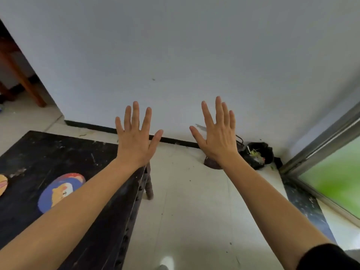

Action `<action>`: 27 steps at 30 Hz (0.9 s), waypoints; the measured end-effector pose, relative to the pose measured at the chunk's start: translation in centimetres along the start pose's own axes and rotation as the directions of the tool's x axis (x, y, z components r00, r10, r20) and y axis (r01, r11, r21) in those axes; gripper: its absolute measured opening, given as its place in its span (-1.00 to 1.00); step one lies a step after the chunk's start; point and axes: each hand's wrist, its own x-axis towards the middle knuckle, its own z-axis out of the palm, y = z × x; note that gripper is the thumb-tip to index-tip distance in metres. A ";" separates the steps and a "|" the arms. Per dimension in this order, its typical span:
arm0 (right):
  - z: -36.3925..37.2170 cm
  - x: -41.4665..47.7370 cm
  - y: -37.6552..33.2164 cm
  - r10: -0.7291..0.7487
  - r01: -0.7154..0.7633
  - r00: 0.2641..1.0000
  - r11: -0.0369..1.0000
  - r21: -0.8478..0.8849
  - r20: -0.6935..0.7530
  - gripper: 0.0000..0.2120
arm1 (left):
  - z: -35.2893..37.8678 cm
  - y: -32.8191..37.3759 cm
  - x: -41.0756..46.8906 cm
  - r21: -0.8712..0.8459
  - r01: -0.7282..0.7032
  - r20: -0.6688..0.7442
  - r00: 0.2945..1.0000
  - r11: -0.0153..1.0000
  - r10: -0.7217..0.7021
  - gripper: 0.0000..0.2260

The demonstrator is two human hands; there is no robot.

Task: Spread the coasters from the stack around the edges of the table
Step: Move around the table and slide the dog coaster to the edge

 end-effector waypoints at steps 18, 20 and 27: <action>19.1 18.2 -19.5 -0.643 0.538 0.749 0.731 0.420 0.158 -0.29 | 4.0 -13.0 -0.9 0.162 0.730 -0.022 0.675 0.664 -0.737 -0.37; 20.6 18.2 -20.8 -0.720 0.584 0.675 0.656 0.478 0.161 -0.29 | 4.8 -13.0 -2.2 0.167 0.804 -0.017 0.581 0.571 -0.814 -0.38; 25.2 16.0 -25.1 -0.860 0.661 0.482 0.483 0.575 0.169 -0.27 | 8.6 -12.8 -7.5 0.142 0.945 0.053 0.289 0.294 -0.956 -0.38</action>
